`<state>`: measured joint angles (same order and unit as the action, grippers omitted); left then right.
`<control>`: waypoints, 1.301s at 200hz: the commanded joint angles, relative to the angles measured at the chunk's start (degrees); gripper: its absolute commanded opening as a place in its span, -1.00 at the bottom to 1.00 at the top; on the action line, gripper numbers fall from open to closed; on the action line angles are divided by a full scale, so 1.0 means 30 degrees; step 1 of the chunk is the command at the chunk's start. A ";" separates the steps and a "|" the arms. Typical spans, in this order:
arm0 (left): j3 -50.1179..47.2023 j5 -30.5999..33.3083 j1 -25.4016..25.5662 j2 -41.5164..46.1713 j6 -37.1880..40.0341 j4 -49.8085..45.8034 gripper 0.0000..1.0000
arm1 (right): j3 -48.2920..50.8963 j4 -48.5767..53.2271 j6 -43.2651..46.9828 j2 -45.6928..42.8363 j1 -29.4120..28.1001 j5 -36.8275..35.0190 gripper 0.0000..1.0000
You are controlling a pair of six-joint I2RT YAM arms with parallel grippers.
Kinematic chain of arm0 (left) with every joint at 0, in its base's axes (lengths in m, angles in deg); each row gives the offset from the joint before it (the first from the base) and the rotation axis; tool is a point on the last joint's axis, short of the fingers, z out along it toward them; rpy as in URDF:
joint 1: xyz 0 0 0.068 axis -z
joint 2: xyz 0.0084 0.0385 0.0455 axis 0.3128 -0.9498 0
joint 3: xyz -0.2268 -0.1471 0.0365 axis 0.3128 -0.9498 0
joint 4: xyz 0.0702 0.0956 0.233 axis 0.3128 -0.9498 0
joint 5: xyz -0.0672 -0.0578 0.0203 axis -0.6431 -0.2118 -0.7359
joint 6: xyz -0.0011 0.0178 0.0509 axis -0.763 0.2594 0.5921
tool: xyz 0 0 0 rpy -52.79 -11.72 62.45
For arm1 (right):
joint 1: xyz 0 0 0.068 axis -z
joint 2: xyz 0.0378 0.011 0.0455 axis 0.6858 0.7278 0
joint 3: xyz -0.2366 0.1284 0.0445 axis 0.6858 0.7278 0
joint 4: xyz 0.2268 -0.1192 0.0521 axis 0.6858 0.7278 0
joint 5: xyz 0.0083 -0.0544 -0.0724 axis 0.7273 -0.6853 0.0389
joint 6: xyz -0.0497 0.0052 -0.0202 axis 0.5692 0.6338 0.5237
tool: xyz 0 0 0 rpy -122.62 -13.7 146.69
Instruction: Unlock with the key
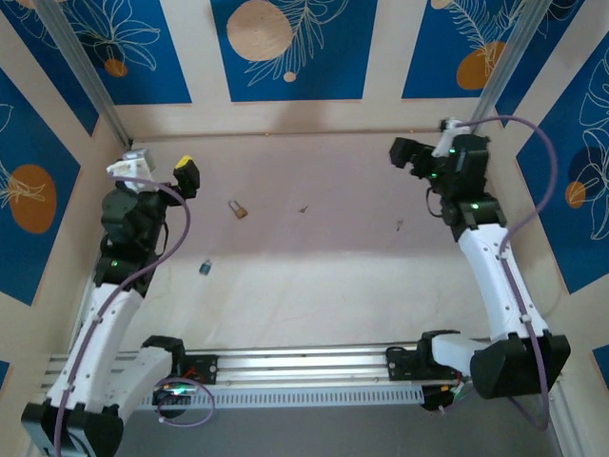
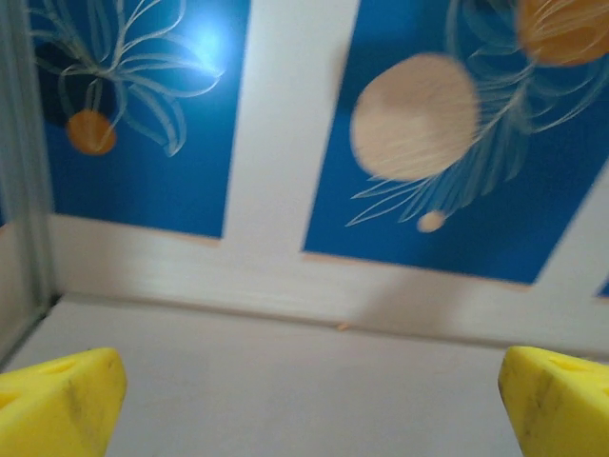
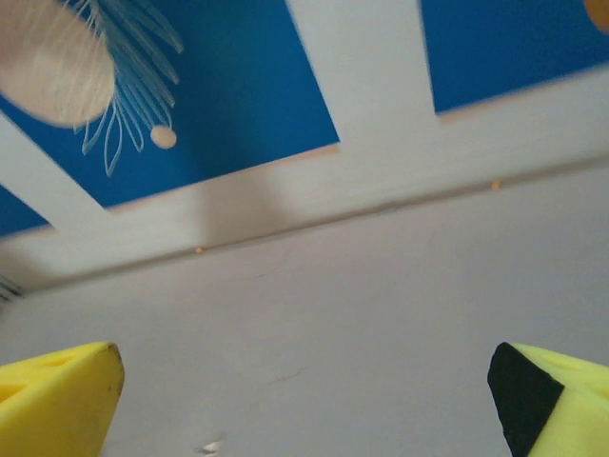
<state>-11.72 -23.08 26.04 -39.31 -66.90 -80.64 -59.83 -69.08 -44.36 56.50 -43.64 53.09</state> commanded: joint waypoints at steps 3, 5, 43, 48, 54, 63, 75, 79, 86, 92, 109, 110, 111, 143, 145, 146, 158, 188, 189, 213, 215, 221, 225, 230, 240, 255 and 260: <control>-0.0908 -0.0831 -0.0348 0.1026 -0.4118 -0.1613 1.00 | 0.1652 0.3894 -0.5006 0.0624 0.3122 0.6393 1.00; -0.0997 -0.1061 -0.0400 0.1079 -0.3997 -0.1358 1.00 | 0.1791 0.3707 -0.5002 0.0636 0.3304 0.6849 0.99; 0.0370 -0.2607 -0.0499 -0.0556 -0.3635 -0.1694 1.00 | 0.2094 0.4669 -0.3909 0.0973 0.4097 0.7796 0.75; 0.0878 -0.2426 -0.0509 -0.1042 -0.3635 -0.2324 1.00 | 0.2056 0.4955 -0.3885 0.1074 0.4069 0.7563 0.71; 0.1528 -0.2234 -0.0507 -0.1662 -0.3657 -0.3063 1.00 | 0.1998 0.5243 -0.3911 0.1226 0.4028 0.7258 0.69; 0.2524 -0.1807 -0.0504 -0.2629 -0.3720 -0.4254 1.00 | 0.1951 0.5577 -0.3894 0.1407 0.3959 0.6922 0.66; 0.3791 -0.1489 -0.0511 -0.3909 -0.3810 -0.5724 1.00 | 0.1950 0.5810 -0.3617 0.1517 0.3658 0.6757 0.64; 0.4184 -0.1481 -0.0505 -0.4319 -0.3820 -0.6171 1.00 | 0.1978 0.5834 -0.3454 0.1519 0.3504 0.6651 0.63; 0.4769 -0.1522 -0.0502 -0.4997 -0.3902 -0.6837 0.99 | 0.2021 0.5850 -0.3174 0.1518 0.3078 0.6285 0.63; 0.5192 -0.1585 -0.0504 -0.5517 -0.4024 -0.7301 0.99 | 0.2027 0.5935 -0.2918 0.1520 0.2642 0.5827 0.63; 0.6353 -0.1826 -0.0481 -0.7338 -0.4098 -0.8571 0.93 | 0.1907 0.6357 -0.2287 0.1716 0.1432 0.4675 0.63; 0.6438 -0.1799 -0.0488 -0.7452 -0.4145 -0.8701 0.92 | 0.1906 0.6363 -0.2252 0.1720 0.1358 0.4612 0.63; 0.6509 -0.1772 -0.0492 -0.7567 -0.4183 -0.8825 0.92 | 0.1906 0.6380 -0.2220 0.1737 0.1292 0.4566 0.63; 0.8400 -0.1964 -0.0365 -1.0659 -0.5861 -1.1602 0.69 | 0.2032 0.6532 -0.2156 0.1771 0.0119 0.3928 0.63; 0.8435 -0.1997 -0.0353 -1.0836 -0.6030 -1.1714 0.68 | 0.2047 0.6519 -0.2180 0.1758 0.0041 0.3838 0.64; 0.8460 -0.2017 -0.0351 -1.0915 -0.6106 -1.1752 0.68 | 0.2064 0.6517 -0.2184 0.1741 0.0004 0.3798 0.63; 0.8749 -0.2152 -0.0078 -1.1873 -0.6738 -1.2291 0.66 | 0.2278 0.6382 -0.2212 0.1612 -0.0272 0.3545 0.63; 1.0181 -0.1292 0.1359 -1.4245 -0.7707 -1.4127 0.67 | 0.2748 0.6020 -0.2228 0.1383 -0.0597 0.3443 0.64; 1.0256 -0.1283 0.1413 -1.4333 -0.7736 -1.4174 0.66 | 0.2781 0.6004 -0.2252 0.1378 -0.0608 0.3455 0.64; 1.1986 -0.1629 0.1990 -1.6787 -0.9068 -1.5899 0.67 | 0.3429 0.5515 -0.2384 0.1154 -0.0753 0.3715 0.63; 1.2151 -0.1722 0.1994 -1.7056 -0.9161 -1.6047 0.67 | 0.3488 0.5482 -0.2412 0.1128 -0.0792 0.3741 0.63; 1.2646 -0.1919 0.2047 -1.7756 -0.9398 -1.6445 0.66 | 0.3649 0.5381 -0.2472 0.1051 -0.0820 0.3852 0.63; 1.3012 -0.1973 0.2075 -1.8251 -0.9616 -1.6750 0.66 | 0.3796 0.5293 -0.2478 0.1029 -0.0861 0.3902 0.63; 1.3431 -0.1978 0.2105 -1.8827 -0.9933 -1.7159 0.65 | 0.3975 0.5181 -0.2515 0.0938 -0.0897 0.3961 0.64; 1.4280 -0.2107 0.2165 -1.9984 -1.0354 -1.7923 0.62 | 0.4351 0.4935 -0.2585 0.0833 -0.1015 0.4069 0.63; 1.5604 -0.2057 0.2301 -2.1501 -1.0935 -1.8964 0.60 | 0.4807 0.4749 -0.2611 0.0701 -0.1072 0.4054 0.64; 1.5953 -0.1950 0.2374 -2.1947 -1.1119 -1.9235 0.60 | 0.4953 0.4697 -0.2696 0.0671 -0.1123 0.4052 0.63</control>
<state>30.96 -28.83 32.65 -99.44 -95.31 -129.46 -47.07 -53.43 -51.90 60.06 -46.30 64.35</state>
